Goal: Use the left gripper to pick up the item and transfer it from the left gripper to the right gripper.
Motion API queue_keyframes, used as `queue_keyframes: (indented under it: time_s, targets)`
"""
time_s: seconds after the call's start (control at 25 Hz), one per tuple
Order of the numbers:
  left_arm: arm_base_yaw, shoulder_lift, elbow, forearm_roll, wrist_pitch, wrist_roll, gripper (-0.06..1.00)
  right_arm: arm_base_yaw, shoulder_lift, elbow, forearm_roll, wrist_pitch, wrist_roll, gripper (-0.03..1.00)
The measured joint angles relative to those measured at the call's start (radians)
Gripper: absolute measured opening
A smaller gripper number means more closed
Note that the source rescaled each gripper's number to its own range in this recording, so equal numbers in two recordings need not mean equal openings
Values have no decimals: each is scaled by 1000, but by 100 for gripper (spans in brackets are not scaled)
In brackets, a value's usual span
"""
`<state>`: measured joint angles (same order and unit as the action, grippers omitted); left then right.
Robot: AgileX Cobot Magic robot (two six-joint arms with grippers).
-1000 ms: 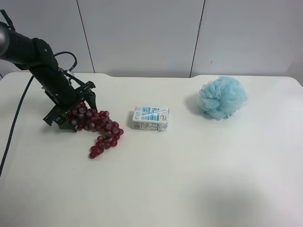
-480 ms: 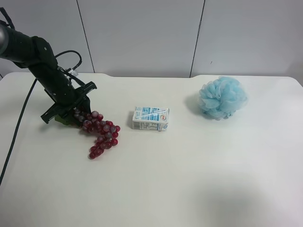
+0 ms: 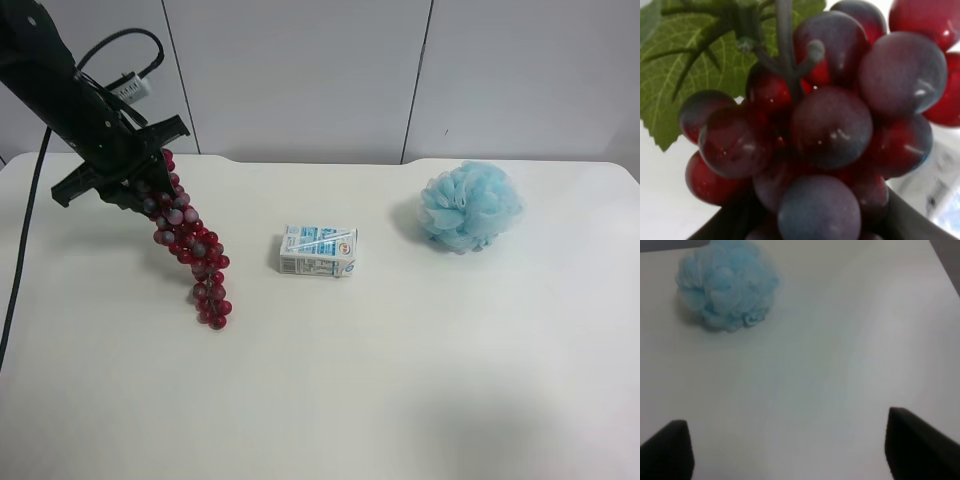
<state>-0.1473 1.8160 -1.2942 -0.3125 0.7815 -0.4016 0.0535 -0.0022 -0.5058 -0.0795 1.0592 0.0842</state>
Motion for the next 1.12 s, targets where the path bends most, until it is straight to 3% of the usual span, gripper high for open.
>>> queue_keyframes:
  time_s: [0.24, 0.4, 0.88, 1.12]
  targets:
    - [-15, -152, 0, 6, 99, 158, 3, 0, 0, 0, 0, 0, 0, 67]
    - [-73, -268, 0, 7, 118, 269, 2, 0, 0, 0, 0, 0, 0, 67]
    - [-299, -432, 0, 7, 136, 402, 2, 0, 0, 0, 0, 0, 0, 67]
    - [-413, -432, 2, 7, 99, 409, 1, 0, 0, 0, 0, 0, 0, 67]
